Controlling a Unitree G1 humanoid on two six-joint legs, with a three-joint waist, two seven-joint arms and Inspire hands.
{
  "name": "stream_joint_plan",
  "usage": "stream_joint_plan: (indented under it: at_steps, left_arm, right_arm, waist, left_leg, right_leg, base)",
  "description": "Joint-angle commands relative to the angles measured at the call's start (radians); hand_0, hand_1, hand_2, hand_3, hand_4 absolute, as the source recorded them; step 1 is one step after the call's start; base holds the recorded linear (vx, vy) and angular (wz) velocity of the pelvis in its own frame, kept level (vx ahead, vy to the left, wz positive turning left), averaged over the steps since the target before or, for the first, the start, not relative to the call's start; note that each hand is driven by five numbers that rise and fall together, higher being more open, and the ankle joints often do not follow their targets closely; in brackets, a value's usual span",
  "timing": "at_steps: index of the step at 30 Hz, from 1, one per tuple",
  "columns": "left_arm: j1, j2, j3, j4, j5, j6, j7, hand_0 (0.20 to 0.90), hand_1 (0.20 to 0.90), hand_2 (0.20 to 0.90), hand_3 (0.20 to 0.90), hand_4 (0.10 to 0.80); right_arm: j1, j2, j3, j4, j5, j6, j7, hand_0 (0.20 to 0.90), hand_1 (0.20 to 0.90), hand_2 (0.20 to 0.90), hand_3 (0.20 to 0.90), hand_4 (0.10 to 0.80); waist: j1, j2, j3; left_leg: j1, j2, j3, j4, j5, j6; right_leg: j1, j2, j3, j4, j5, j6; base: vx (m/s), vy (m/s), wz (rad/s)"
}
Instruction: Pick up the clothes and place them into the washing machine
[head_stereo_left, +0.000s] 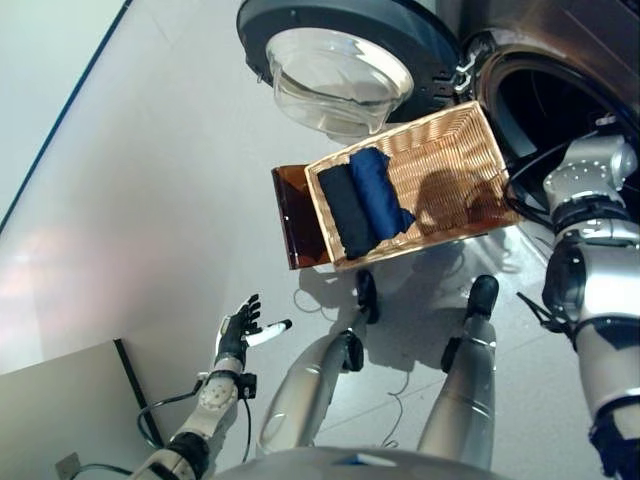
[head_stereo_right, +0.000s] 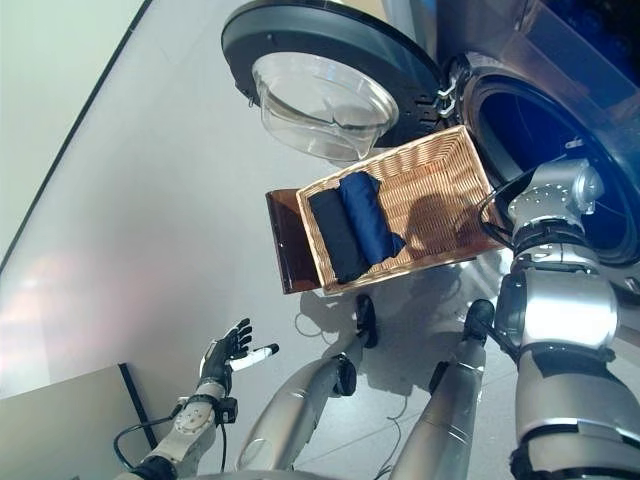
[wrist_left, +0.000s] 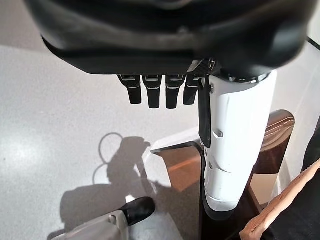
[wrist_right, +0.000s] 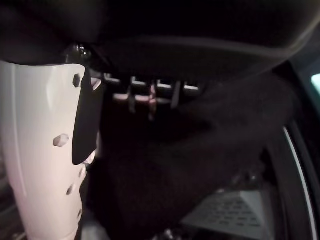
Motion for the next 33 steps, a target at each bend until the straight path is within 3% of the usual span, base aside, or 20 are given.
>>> stream_joint_plan:
  at_steps: [1,12,13,16,19,22,24,28,33]
  left_arm:
    - [0.009,0.073,0.056,0.001,-0.025,-0.045,0.042,0.9,0.9,0.9,0.9,0.8]
    - [-0.011,0.061,0.058,0.053,-0.019,-0.042,0.033,0.9,0.9,0.9,0.9,0.8]
    - [-0.012,0.059,0.06,0.06,-0.018,-0.042,0.035,0.9,0.9,0.9,0.9,0.8]
    - [-0.015,0.054,0.07,0.073,-0.008,-0.042,0.044,0.9,0.9,0.9,0.9,0.8]
    - [-0.035,0.057,0.082,0.087,0.028,-0.042,0.067,0.9,0.9,0.9,0.9,0.8]
    - [-0.035,0.059,0.094,0.084,0.037,-0.043,0.079,0.9,0.9,0.9,0.9,0.8]
    - [-0.032,0.068,0.117,0.075,0.05,-0.048,0.089,0.9,0.9,0.9,0.9,0.8]
    - [-0.027,0.085,0.142,0.065,0.076,-0.054,0.115,0.9,0.9,0.9,0.9,0.8]
    - [-0.014,0.107,0.163,0.04,0.095,-0.053,0.122,0.9,0.9,0.9,0.9,0.8]
  right_arm:
    - [-0.113,-0.091,0.116,-0.102,-0.08,-0.056,0.054,0.9,0.9,0.9,0.9,0.8]
    - [0.036,0.049,0.07,-0.084,-0.091,-0.031,0.068,0.9,0.9,0.9,0.9,0.8]
    - [0.074,0.092,0.056,-0.088,-0.094,-0.031,0.069,0.9,0.9,0.9,0.9,0.8]
    - [0.141,0.14,0.072,-0.058,-0.181,-0.002,0.031,0.9,0.9,0.9,0.9,0.8]
    - [0.218,0.205,0.132,-0.01,-0.29,0.057,0.008,0.9,0.9,0.9,0.9,0.8]
    - [0.246,0.235,0.153,-0.01,-0.322,0.073,0.008,0.9,0.9,0.9,0.9,0.8]
    - [0.282,0.273,0.225,0.004,-0.425,0.122,0.005,0.9,0.9,0.9,0.9,0.8]
    - [0.268,0.307,0.35,0.029,-0.635,0.191,-0.04,0.9,0.9,0.9,0.9,0.8]
    - [0.216,0.342,0.44,0.095,-0.763,0.253,-0.047,0.9,0.9,0.9,0.9,0.8]
  waist:
    - [0.011,0.045,-0.026]
    - [-0.005,0.006,-0.018]
    - [-0.01,-0.003,-0.008]
    - [-0.016,-0.034,-0.012]
    - [-0.031,-0.078,0.004]
    - [-0.035,-0.099,0.003]
    - [-0.035,-0.133,0.013]
    - [-0.029,-0.174,0.027]
    - [-0.007,-0.203,0.036]
  left_leg:
    - [-0.036,0.057,-0.069,0.07,-0.099,-0.142]
    - [-0.027,0.057,-0.076,0.078,-0.097,-0.14]
    - [-0.032,0.061,-0.067,0.075,-0.07,-0.134]
    - [-0.006,0.06,-0.081,0.059,-0.085,-0.142]
    - [0.001,0.071,-0.079,0.057,-0.056,-0.137]
    - [0.018,0.072,-0.092,0.06,-0.082,-0.143]
    - [0.023,0.078,-0.1,0.069,-0.085,-0.142]
    - [0.018,0.085,-0.111,0.092,-0.088,-0.14]
    - [0.004,0.088,-0.127,0.107,-0.09,-0.138]
  right_leg:
    - [0.052,0.04,-0.027,0.058,-0.158,-0.065]
    - [0.101,0.043,-0.043,0.019,-0.138,-0.066]
    - [0.104,0.043,-0.058,0.005,-0.104,-0.071]
    - [0.15,0.045,-0.062,-0.032,-0.109,-0.06]
    - [0.178,0.047,-0.086,-0.059,-0.073,-0.068]
    - [0.203,0.05,-0.088,-0.066,-0.094,-0.063]
    - [0.221,0.052,-0.101,-0.074,-0.089,-0.063]
    - [0.238,0.054,-0.117,-0.082,-0.079,-0.064]
    - [0.25,0.047,-0.14,-0.084,-0.076,-0.062]
  base:
    - [0.0,0.0,0.0]
    - [-0.017,0.002,0.0]
    - [0.0,0.0,0.0]
    - [-0.014,-0.013,0.02]
    - [-0.061,-0.026,0.03]
    - [0.048,-0.035,0.08]
    - [-0.057,-0.035,0.07]
    - [-0.047,-0.023,0.1]
    - [-0.018,-0.008,0.07]
